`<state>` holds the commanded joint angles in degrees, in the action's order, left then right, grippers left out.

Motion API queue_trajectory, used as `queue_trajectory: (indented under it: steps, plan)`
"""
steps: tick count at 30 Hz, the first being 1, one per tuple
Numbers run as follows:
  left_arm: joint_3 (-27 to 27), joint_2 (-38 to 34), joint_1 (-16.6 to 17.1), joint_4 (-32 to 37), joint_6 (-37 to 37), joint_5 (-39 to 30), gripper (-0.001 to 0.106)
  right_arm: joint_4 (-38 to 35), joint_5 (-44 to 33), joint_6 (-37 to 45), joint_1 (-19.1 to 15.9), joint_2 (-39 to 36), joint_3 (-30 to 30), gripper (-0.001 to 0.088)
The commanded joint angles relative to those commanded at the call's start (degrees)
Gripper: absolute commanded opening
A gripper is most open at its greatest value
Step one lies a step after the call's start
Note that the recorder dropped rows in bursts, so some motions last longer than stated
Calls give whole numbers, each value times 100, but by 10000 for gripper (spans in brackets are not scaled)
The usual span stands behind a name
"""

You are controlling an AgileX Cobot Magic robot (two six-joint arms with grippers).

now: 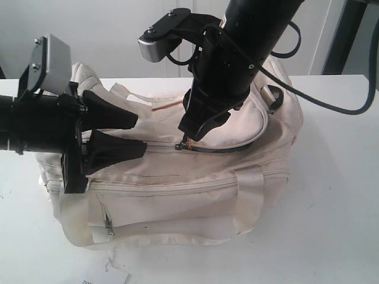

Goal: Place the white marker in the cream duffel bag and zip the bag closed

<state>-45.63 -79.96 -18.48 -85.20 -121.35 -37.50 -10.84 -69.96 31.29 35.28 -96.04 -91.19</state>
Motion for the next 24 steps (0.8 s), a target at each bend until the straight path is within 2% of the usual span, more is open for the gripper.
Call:
queue_trajectory:
  steps: [12, 15, 19, 24]
  plan:
    - [-105, -363, 0, 63, 0, -71, 603, 11, 0, 0, 0, 0, 0, 0]
    - [-105, -363, 0, 114, 0, -71, 555, 11, 0, 0, 0, 0, 0, 0]
    - [-105, -363, 0, 373, 0, -86, 373, 10, 0, 24, 0, 0, 0, 0]
    - [-105, -363, 0, 559, 0, -167, 2, 10, 0, 74, 0, 0, 0, 0]
